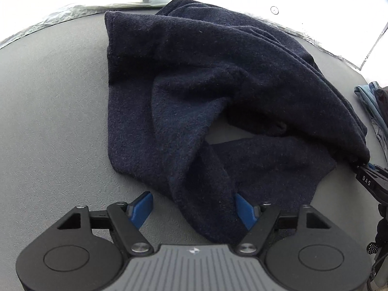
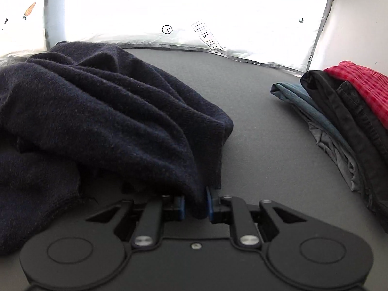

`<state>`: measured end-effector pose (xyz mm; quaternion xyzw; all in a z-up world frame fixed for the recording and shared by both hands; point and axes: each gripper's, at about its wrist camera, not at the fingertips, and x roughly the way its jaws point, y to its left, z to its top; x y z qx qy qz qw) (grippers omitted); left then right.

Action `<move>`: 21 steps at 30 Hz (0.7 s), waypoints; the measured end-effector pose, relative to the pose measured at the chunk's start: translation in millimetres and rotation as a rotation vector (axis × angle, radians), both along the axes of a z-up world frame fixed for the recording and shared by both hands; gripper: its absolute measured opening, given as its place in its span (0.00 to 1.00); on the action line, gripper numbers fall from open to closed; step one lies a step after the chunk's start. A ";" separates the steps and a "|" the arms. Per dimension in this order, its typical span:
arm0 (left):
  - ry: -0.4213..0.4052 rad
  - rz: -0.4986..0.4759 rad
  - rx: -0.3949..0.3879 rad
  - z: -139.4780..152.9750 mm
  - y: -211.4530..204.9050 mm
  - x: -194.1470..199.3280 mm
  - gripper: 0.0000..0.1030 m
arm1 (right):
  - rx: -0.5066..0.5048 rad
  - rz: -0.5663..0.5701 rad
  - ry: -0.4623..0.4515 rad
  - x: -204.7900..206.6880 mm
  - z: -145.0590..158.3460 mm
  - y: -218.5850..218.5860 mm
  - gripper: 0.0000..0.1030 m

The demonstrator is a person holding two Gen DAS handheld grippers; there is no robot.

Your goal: Fold clothes

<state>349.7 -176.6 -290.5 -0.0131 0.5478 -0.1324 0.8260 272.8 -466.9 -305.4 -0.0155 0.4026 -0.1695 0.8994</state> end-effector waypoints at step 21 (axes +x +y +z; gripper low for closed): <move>-0.462 0.257 0.502 111.3 112.0 3.3 0.14 | 0.252 0.283 -0.053 -32.6 45.2 69.5 0.09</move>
